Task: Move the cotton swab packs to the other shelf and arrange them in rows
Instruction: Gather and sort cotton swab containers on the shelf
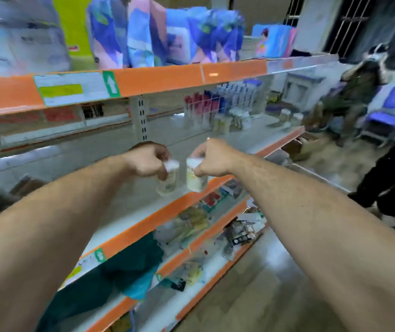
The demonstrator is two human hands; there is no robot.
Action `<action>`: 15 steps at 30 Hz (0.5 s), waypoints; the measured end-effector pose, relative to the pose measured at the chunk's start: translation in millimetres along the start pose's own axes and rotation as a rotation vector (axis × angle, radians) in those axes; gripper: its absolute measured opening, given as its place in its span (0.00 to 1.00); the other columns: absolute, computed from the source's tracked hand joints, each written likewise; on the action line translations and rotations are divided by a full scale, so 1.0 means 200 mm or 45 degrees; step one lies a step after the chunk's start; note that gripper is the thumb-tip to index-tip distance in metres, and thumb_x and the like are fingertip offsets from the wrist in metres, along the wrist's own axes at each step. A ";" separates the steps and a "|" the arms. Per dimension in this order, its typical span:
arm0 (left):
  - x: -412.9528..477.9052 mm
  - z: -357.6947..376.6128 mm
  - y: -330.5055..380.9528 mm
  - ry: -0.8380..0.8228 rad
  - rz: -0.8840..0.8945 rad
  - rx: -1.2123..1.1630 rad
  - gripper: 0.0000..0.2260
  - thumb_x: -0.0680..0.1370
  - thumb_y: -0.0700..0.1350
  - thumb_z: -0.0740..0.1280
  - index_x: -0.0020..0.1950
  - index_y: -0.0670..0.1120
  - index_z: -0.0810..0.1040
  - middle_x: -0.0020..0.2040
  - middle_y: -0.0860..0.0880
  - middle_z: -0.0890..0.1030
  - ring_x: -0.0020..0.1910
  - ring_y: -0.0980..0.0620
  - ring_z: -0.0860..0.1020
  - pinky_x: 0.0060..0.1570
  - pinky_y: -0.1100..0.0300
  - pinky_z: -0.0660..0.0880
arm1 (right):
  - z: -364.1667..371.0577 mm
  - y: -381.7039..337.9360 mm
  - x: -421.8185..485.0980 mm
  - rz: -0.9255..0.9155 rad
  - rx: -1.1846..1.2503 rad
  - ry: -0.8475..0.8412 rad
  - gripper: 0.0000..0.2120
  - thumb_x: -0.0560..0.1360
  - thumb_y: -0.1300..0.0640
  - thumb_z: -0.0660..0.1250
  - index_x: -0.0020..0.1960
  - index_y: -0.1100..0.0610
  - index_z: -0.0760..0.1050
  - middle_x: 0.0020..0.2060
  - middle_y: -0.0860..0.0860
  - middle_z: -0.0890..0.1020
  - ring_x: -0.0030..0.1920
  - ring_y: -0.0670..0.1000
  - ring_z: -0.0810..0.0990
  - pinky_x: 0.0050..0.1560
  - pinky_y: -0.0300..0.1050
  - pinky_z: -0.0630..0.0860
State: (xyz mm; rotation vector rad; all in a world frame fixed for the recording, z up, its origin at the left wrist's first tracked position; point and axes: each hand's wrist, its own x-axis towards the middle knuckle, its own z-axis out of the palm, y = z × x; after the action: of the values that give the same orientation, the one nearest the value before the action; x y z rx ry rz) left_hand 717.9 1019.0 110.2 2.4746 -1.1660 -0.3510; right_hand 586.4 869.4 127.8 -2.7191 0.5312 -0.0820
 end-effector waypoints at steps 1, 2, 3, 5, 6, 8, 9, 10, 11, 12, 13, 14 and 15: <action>0.07 0.04 0.10 -0.007 0.036 -0.003 0.13 0.65 0.42 0.77 0.46 0.51 0.79 0.42 0.52 0.79 0.41 0.50 0.77 0.34 0.61 0.69 | -0.04 0.11 -0.02 0.025 0.012 0.009 0.19 0.67 0.56 0.74 0.57 0.60 0.81 0.56 0.56 0.83 0.56 0.56 0.81 0.56 0.53 0.78; 0.15 0.08 0.20 -0.012 0.071 0.006 0.13 0.65 0.42 0.78 0.44 0.51 0.78 0.42 0.52 0.79 0.42 0.49 0.76 0.36 0.61 0.69 | -0.09 0.22 -0.04 0.050 0.031 0.012 0.19 0.68 0.57 0.74 0.58 0.59 0.81 0.56 0.55 0.83 0.55 0.55 0.82 0.56 0.52 0.79; 0.22 0.13 0.30 -0.023 0.105 0.015 0.12 0.65 0.43 0.78 0.42 0.51 0.77 0.42 0.51 0.78 0.43 0.48 0.76 0.37 0.60 0.69 | -0.13 0.33 -0.05 0.070 0.046 0.019 0.19 0.68 0.57 0.74 0.59 0.58 0.80 0.56 0.55 0.83 0.53 0.54 0.82 0.54 0.52 0.79; 0.35 0.22 0.52 -0.068 0.171 0.031 0.12 0.65 0.43 0.77 0.40 0.52 0.75 0.42 0.52 0.77 0.43 0.49 0.75 0.36 0.60 0.67 | -0.22 0.54 -0.08 0.122 0.027 0.027 0.21 0.67 0.56 0.74 0.59 0.59 0.80 0.54 0.56 0.84 0.47 0.53 0.84 0.49 0.52 0.81; 0.41 0.26 0.63 -0.091 0.202 0.040 0.12 0.66 0.43 0.77 0.43 0.52 0.76 0.43 0.52 0.77 0.43 0.49 0.75 0.36 0.61 0.67 | -0.26 0.65 -0.09 0.150 -0.001 0.035 0.22 0.67 0.55 0.74 0.59 0.59 0.80 0.54 0.55 0.84 0.48 0.54 0.84 0.49 0.50 0.81; 0.54 0.35 0.83 -0.116 0.257 0.033 0.14 0.66 0.43 0.77 0.47 0.52 0.77 0.45 0.51 0.79 0.45 0.48 0.76 0.37 0.61 0.68 | -0.35 0.88 -0.10 0.211 -0.051 0.071 0.23 0.66 0.53 0.74 0.61 0.55 0.80 0.55 0.50 0.84 0.50 0.52 0.82 0.50 0.42 0.78; 0.60 0.40 0.93 -0.123 0.281 0.014 0.15 0.66 0.43 0.77 0.49 0.53 0.78 0.47 0.51 0.80 0.46 0.48 0.77 0.39 0.60 0.71 | -0.38 0.98 -0.11 0.233 -0.064 0.091 0.24 0.65 0.52 0.74 0.61 0.52 0.80 0.54 0.48 0.84 0.50 0.50 0.82 0.51 0.41 0.78; 0.66 0.44 1.02 -0.128 0.299 -0.006 0.16 0.66 0.43 0.77 0.50 0.53 0.78 0.49 0.51 0.81 0.47 0.48 0.77 0.41 0.59 0.73 | -0.42 1.09 -0.12 0.255 -0.072 0.104 0.25 0.63 0.51 0.74 0.60 0.51 0.80 0.51 0.48 0.85 0.49 0.50 0.83 0.51 0.42 0.79; 0.72 0.48 1.10 -0.140 0.313 -0.028 0.16 0.66 0.43 0.77 0.51 0.53 0.79 0.50 0.50 0.81 0.48 0.47 0.78 0.44 0.57 0.74 | -0.46 1.19 -0.14 0.275 -0.075 0.117 0.25 0.62 0.50 0.74 0.59 0.51 0.81 0.48 0.49 0.85 0.48 0.50 0.83 0.51 0.45 0.80; 0.77 0.52 1.18 -0.159 0.325 -0.048 0.17 0.66 0.42 0.77 0.52 0.52 0.79 0.51 0.50 0.81 0.49 0.46 0.79 0.45 0.57 0.75 | -0.50 1.29 -0.15 0.303 -0.077 0.126 0.23 0.62 0.51 0.74 0.57 0.52 0.81 0.47 0.49 0.85 0.48 0.51 0.83 0.50 0.46 0.80; 0.83 0.56 1.26 -0.184 0.339 -0.066 0.18 0.66 0.41 0.77 0.53 0.51 0.80 0.51 0.49 0.82 0.50 0.47 0.79 0.44 0.57 0.75 | -0.54 1.37 -0.16 0.333 -0.081 0.133 0.22 0.63 0.51 0.74 0.56 0.54 0.81 0.48 0.50 0.84 0.48 0.51 0.82 0.50 0.46 0.80; 0.89 0.58 1.33 -0.208 0.355 -0.076 0.18 0.66 0.41 0.77 0.54 0.51 0.80 0.51 0.50 0.82 0.49 0.48 0.79 0.43 0.59 0.74 | -0.57 1.46 -0.17 0.365 -0.086 0.137 0.21 0.65 0.52 0.74 0.56 0.56 0.81 0.50 0.52 0.84 0.47 0.52 0.82 0.49 0.46 0.80; 0.95 0.60 1.40 -0.227 0.372 -0.085 0.18 0.66 0.41 0.77 0.54 0.52 0.80 0.50 0.51 0.81 0.47 0.50 0.78 0.40 0.61 0.73 | -0.61 1.54 -0.18 0.391 -0.088 0.143 0.21 0.66 0.53 0.73 0.57 0.58 0.80 0.52 0.53 0.84 0.47 0.53 0.82 0.49 0.47 0.80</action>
State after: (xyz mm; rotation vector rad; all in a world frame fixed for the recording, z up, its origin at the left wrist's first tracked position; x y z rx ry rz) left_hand 599.3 680.5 113.7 2.2093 -1.5373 -0.5239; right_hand 428.7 575.9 128.7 -2.6743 0.9943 -0.1385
